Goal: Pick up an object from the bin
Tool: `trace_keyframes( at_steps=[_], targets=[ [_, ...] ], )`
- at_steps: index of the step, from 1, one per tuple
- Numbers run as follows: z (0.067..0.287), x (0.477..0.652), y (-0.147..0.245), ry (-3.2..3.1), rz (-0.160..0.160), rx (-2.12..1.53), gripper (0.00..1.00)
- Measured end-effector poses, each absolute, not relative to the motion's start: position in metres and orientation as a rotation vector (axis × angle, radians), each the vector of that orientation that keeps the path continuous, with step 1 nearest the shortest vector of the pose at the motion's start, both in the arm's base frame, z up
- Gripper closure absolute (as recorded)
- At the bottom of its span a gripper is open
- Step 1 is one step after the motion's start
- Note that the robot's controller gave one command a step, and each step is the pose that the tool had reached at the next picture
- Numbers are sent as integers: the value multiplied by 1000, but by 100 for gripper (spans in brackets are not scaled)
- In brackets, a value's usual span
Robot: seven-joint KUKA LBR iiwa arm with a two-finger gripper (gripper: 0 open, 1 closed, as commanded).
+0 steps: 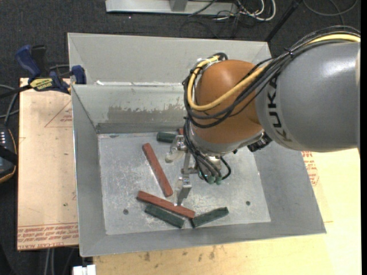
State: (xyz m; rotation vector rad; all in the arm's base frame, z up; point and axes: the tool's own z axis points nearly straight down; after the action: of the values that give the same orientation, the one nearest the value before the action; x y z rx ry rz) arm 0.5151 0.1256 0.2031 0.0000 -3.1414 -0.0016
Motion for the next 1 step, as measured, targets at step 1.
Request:
trace_keyframes(
  at_steps=[1],
  targets=[
    [151, 509, 108, -3146, -4, -87, 0]
  ],
)
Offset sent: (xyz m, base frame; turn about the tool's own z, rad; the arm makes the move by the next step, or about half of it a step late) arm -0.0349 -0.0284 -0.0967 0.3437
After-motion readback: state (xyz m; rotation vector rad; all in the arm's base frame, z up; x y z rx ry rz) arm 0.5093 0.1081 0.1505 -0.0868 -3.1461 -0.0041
